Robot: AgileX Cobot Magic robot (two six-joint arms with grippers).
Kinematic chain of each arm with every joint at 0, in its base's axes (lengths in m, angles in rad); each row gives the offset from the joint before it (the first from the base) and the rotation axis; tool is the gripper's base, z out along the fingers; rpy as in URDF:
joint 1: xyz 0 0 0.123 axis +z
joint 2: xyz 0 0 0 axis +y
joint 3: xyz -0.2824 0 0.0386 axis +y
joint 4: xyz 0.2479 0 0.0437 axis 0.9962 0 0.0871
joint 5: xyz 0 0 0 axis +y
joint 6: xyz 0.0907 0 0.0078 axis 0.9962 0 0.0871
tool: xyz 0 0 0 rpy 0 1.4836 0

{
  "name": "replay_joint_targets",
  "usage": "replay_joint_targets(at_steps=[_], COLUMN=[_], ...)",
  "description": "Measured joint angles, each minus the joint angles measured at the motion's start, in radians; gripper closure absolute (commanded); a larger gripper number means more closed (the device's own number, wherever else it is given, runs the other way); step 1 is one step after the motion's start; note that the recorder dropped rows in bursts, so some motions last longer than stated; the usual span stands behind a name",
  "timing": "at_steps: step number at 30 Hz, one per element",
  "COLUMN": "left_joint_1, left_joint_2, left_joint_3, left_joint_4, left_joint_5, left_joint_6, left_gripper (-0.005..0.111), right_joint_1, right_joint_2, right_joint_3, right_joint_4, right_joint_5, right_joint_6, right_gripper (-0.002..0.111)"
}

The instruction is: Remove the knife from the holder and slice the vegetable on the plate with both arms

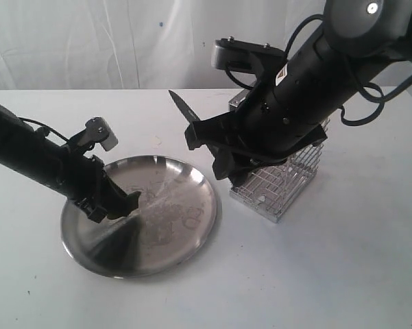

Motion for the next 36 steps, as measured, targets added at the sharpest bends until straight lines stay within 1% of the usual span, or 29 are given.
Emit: replay_joint_targets(at_steps=[2, 6, 8, 9, 11, 18, 21, 24, 25, 26, 27, 30, 31, 34, 36], left_joint_1=[-0.011, -0.032, -0.042, -0.042, -0.044, -0.044, -0.044, -0.044, -0.044, -0.044, -0.039, 0.004, 0.021, 0.087, 0.119], left_joint_2=[0.001, 0.001, 0.001, 0.001, 0.001, -0.003, -0.043, -0.114, -0.136, -0.164, -0.191, -0.253, -0.268, -0.293, -0.297], left_joint_3=[0.0, 0.0, 0.0, 0.0, 0.0, 0.0, 0.0, 0.0, 0.0, 0.0, 0.0, 0.0, 0.0, 0.0, 0.0], left_joint_4=[0.005, 0.012, 0.014, 0.014, 0.017, 0.023, 0.036, 0.099, 0.131, 0.163, 0.19, 0.233, 0.237, 0.239, 0.214], left_joint_5=[-0.013, -0.063, -0.086, -0.094, -0.102, -0.098, -0.119, -0.169, -0.187, -0.207, -0.222, -0.246, -0.248, -0.248, -0.249], left_joint_6=[-0.002, -0.025, -0.053, -0.072, -0.095, -0.11, -0.11, -0.119, -0.135, -0.161, -0.197, -0.322, -0.359, -0.5, -0.576], left_gripper=[0.08, 0.055, 0.046, 0.043, 0.04, 0.04, 0.04, 0.041, 0.043, 0.047, 0.055, 0.091, 0.106, 0.106, 0.106], right_joint_1=[0.0, 0.0, 0.0, 0.0, 0.0, 0.0, 0.0, 0.0, 0.0, 0.0, 0.0, 0.015, 0.03, 0.107, 0.16], right_joint_2=[0.0, 0.0, 0.0, 0.0, 0.0, 0.0, 0.0, 0.0, 0.0, 0.0, 0.002, 0.018, 0.03, 0.084, 0.114], right_joint_3=[0.0, 0.0, 0.0, 0.0, 0.0, 0.0, 0.0, 0.0, 0.0, 0.0, 0.0, 0.0, 0.0, 0.0, 0.0], right_joint_4=[-0.002, -0.002, -0.002, -0.002, -0.002, -0.006, -0.012, -0.014, -0.014, -0.014, -0.011, 0.013, 0.02, 0.031, 0.032], right_joint_5=[0.0, 0.0, 0.0, 0.0, 0.0, -0.001, -0.013, -0.052, -0.063, -0.071, -0.076, -0.063, -0.048, -0.024, -0.033], right_joint_6=[0.002, 0.004, 0.006, 0.006, 0.006, 0.006, 0.007, 0.02, 0.028, 0.037, 0.042, 0.05, 0.05, 0.046, 0.046], right_gripper=[0.108, 0.108, 0.108, 0.108, 0.108, 0.108, 0.108, 0.108, 0.108, 0.108, 0.108, 0.108, 0.108, 0.108, 0.108])
